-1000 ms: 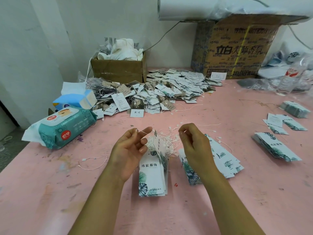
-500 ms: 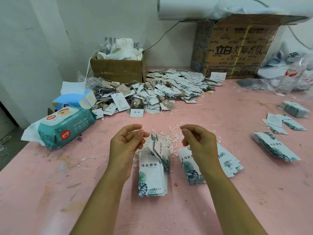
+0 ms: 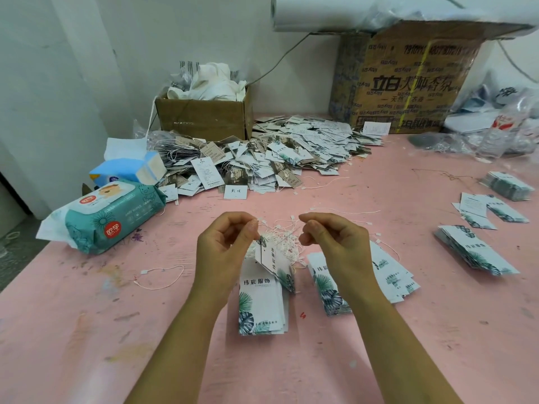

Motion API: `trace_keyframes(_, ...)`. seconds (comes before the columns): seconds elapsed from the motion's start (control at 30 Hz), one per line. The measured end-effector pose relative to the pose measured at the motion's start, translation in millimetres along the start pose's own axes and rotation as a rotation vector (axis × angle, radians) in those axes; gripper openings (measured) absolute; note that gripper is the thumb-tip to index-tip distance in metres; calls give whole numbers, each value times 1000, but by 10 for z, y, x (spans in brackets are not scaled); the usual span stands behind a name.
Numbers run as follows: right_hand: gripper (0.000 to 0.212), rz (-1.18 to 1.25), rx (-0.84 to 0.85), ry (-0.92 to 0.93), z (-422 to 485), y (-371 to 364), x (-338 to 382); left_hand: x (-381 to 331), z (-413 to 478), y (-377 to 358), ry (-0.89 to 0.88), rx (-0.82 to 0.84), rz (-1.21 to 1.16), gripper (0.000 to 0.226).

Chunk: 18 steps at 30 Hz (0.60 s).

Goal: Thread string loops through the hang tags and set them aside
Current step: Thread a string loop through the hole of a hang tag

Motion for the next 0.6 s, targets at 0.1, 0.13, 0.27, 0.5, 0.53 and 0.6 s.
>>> trace_keyframes(0.1, 24, -29, 41, 9, -21, -63, 18, -17, -48, -73, -68, 63, 185, 19)
trace_keyframes(0.13, 23, -38, 55, 13, -29, -86, 22, -36, -70, -103, -106, 86, 259, 18)
trace_keyframes(0.27, 14, -7, 113, 7, -42, -144, 12, -104, -130, -193, -201, 135, 396, 18)
trace_keyframes(0.5, 14, 10, 202, -11, -64, -222, -16, -94, -136, -203, -224, 138, 414, 20)
trace_keyframes(0.53, 14, 6, 203, -13, -63, -223, -20, -91, -134, -202, -232, 138, 417, 22)
trace_keyframes(0.6, 14, 1, 189, -19, -57, -208, -29, -85, -124, -195, -224, 127, 409, 18)
Point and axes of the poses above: each hand's wrist, its own z-axis towards the middle knuckle, its own y-axis out of the back of the hand, x = y × z, the point moved 7 cm from there along z, towards the middle knuckle
